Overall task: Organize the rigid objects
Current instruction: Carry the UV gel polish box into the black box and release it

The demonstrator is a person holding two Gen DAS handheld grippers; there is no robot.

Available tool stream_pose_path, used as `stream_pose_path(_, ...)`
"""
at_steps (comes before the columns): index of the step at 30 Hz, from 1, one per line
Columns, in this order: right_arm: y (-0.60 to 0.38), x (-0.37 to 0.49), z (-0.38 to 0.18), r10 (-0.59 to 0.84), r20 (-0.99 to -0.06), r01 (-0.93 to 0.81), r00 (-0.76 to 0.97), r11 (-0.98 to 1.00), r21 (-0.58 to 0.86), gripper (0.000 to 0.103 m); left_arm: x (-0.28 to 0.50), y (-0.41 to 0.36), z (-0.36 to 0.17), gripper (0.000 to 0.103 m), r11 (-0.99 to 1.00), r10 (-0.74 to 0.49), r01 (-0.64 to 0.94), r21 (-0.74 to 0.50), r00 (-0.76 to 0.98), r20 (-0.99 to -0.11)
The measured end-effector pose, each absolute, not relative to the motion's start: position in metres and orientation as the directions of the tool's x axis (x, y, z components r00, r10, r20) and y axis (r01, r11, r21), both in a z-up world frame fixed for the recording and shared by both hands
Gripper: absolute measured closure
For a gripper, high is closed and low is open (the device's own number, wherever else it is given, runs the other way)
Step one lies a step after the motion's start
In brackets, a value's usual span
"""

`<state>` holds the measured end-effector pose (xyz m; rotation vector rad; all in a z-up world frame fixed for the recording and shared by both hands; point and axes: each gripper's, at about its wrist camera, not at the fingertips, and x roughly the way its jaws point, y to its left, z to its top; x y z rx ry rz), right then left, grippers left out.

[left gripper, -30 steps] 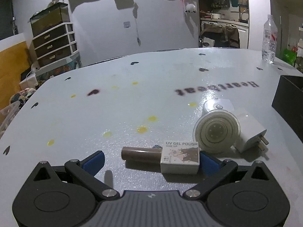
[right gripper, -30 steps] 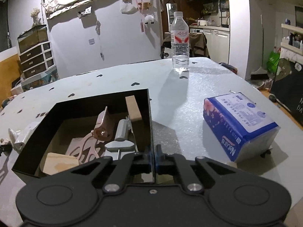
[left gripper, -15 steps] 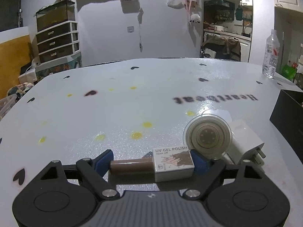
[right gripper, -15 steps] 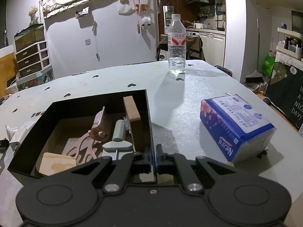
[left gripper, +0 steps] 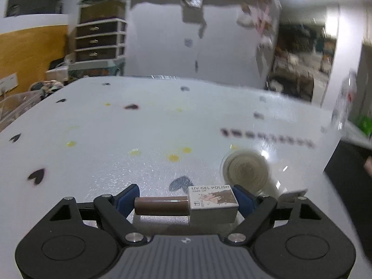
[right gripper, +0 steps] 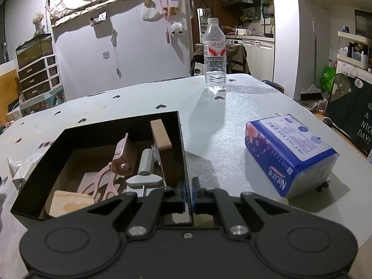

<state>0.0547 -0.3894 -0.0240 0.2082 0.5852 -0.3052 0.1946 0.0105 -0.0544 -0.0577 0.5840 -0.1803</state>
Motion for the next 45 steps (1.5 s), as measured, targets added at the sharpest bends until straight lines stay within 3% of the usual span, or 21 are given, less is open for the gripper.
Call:
stream_pose_path(7, -0.393, 0.051, -0.024, -0.205, -0.569, 0.335, 0.797, 0.933, 0.132, 0.098, 0.155, -0.003, -0.016, 0.017, 0.961, -0.234, 0.148, -0.234, 0.886, -0.401)
stream_pose_path(13, -0.394, 0.051, -0.024, -0.198, -0.572, 0.329, 0.796, 0.935, 0.134, 0.098, 0.142, -0.062, 0.01, 0.017, 0.933, -0.342, 0.271, -0.236, 0.87, -0.355)
stream_pose_path(21, -0.397, 0.052, -0.023, -0.174, -0.582, 0.308, 0.794, 0.941, 0.138, 0.098, 0.152, -0.152, 0.02, 0.017, 0.894, -0.448, 0.395, -0.21, 0.804, -0.392)
stream_pose_path(29, -0.398, 0.052, -0.021, -0.141, -0.602, 0.273, 0.786, 0.952, 0.134, 0.097, 0.168, -0.216, 0.011, 0.017, 0.896, -0.444, 0.397, -0.199, 0.789, -0.425)
stream_pose_path(45, -0.401, 0.053, -0.019, -0.122, -0.62, 0.263, 0.775, 0.955, 0.14, 0.097, 0.198, -0.253, -0.003, 0.017, 0.895, -0.439, 0.414, -0.168, 0.747, -0.499)
